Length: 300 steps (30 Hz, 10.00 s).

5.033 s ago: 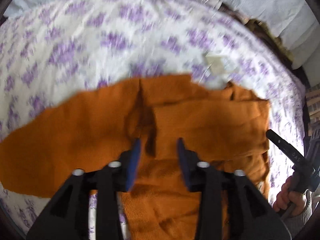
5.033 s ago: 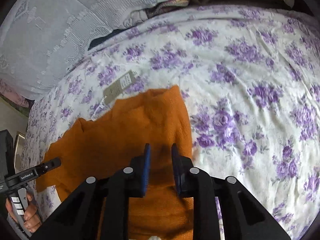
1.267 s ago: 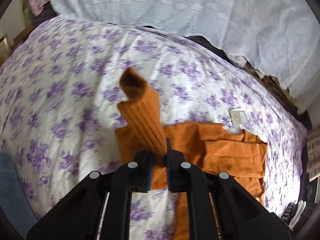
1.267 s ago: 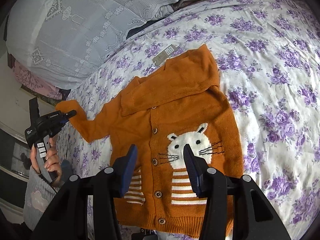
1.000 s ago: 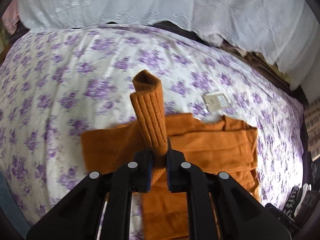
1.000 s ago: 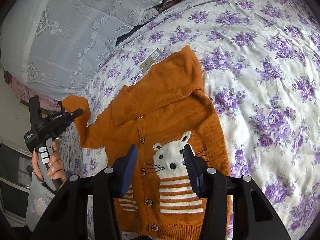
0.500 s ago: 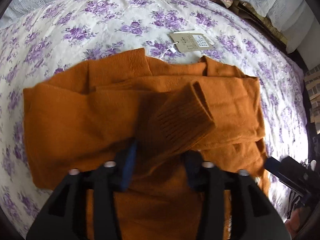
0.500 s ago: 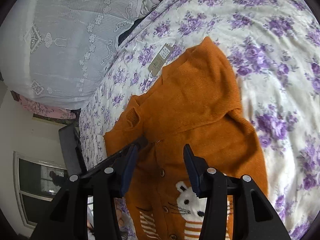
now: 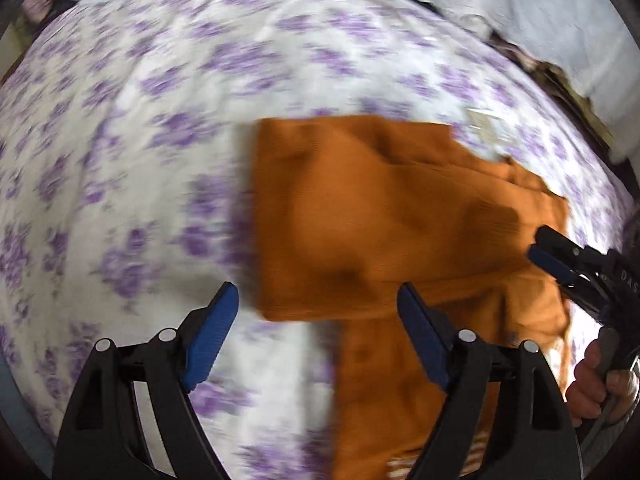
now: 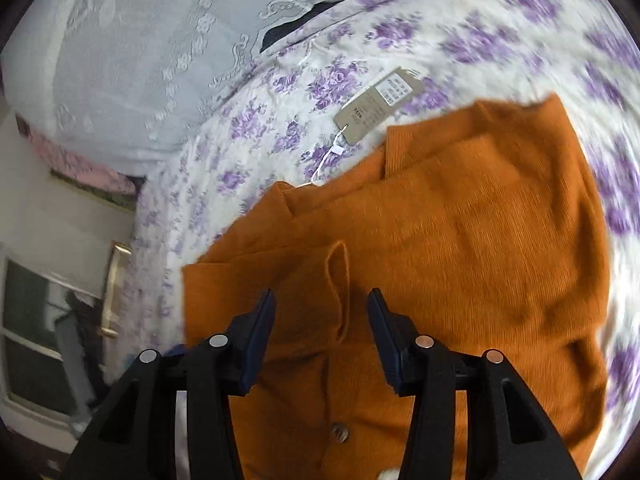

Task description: Fold small clothes

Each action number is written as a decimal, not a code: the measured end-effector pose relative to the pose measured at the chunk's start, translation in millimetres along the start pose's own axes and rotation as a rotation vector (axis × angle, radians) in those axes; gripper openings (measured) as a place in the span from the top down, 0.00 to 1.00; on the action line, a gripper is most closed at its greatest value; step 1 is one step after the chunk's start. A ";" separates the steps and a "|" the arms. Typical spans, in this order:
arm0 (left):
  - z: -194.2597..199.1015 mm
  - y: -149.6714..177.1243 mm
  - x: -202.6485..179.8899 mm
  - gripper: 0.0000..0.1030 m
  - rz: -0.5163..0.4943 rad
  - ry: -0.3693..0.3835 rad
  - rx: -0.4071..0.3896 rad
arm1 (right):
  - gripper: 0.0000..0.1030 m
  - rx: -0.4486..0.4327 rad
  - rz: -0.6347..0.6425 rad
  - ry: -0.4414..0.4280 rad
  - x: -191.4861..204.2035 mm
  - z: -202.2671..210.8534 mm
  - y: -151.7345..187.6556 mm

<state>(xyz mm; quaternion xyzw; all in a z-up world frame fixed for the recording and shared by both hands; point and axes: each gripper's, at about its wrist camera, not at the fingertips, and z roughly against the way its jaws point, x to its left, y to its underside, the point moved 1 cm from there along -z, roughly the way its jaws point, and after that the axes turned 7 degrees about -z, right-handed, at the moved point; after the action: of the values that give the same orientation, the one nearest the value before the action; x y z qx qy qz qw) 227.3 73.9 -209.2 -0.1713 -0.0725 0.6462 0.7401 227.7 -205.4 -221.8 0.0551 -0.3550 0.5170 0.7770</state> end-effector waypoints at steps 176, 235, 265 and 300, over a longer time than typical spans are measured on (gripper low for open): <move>11.3 179.7 -35.8 0.76 0.038 0.500 0.212 | 0.90 0.104 -0.508 -0.286 -168.1 112.8 213.7; 55.0 150.3 -35.4 0.96 -0.085 0.455 0.129 | 0.94 -0.107 -0.282 -0.089 -105.7 160.2 215.2; 96.6 -1.3 -62.7 0.96 -0.138 0.327 -0.096 | 0.94 -0.158 -0.126 -0.236 -46.6 166.5 46.8; -23.8 -72.6 -40.5 0.86 -0.004 0.153 0.017 | 0.90 -0.091 -0.288 -0.158 -98.6 47.5 -49.7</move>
<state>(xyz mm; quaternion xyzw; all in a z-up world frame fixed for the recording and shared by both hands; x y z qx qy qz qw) 296.5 22.7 -201.5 -0.2136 -0.0105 0.6303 0.7463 225.0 -325.1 -232.7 0.1109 -0.4265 0.3775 0.8144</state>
